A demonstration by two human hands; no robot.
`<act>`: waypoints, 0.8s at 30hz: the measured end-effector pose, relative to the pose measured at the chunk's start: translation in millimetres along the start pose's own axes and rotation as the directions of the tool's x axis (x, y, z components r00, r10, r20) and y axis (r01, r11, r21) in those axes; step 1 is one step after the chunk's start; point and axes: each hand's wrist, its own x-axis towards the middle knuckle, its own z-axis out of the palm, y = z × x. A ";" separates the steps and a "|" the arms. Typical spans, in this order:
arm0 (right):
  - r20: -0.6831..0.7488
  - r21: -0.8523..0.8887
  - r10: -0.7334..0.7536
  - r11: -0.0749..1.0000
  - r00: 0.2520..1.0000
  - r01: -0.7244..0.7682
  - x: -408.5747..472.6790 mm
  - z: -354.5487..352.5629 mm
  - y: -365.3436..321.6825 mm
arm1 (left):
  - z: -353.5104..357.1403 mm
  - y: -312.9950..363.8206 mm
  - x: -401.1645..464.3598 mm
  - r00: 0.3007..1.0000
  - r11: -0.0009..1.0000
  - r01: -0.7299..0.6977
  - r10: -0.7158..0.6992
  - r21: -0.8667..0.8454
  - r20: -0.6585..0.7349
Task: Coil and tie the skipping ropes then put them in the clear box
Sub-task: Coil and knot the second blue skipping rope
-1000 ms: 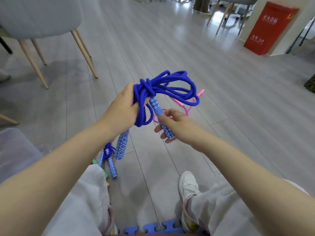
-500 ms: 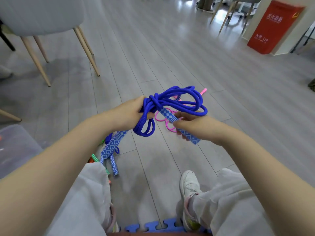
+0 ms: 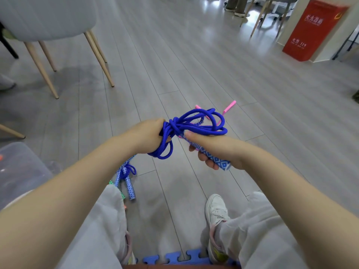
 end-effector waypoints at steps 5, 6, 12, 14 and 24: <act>-0.053 0.089 0.112 0.990 0.992 -0.107 15.3 8.0 6.1 | 6.9 5.1 4.4 0.990 0.999 0.030 -0.026 0.027 -0.140; -0.088 0.122 0.102 0.988 0.991 -0.091 18.3 10.9 7.4 | 8.1 6.5 5.0 0.988 0.999 0.029 -0.023 0.037 -0.156; -0.197 0.000 0.025 1.000 0.980 -0.025 33.0 16.9 11.8 | 24.3 14.6 11.3 0.989 1.000 0.022 -0.019 0.017 -0.145; -0.209 -0.019 -0.039 0.999 0.977 0.036 31.4 22.7 9.1 | 28.2 15.4 14.3 0.995 0.999 0.030 -0.034 -0.043 -0.092; -0.199 0.075 -0.210 0.971 0.957 0.228 27.3 17.2 -1.0 | 21.8 21.3 14.9 0.980 0.996 0.067 -0.075 -0.050 -0.183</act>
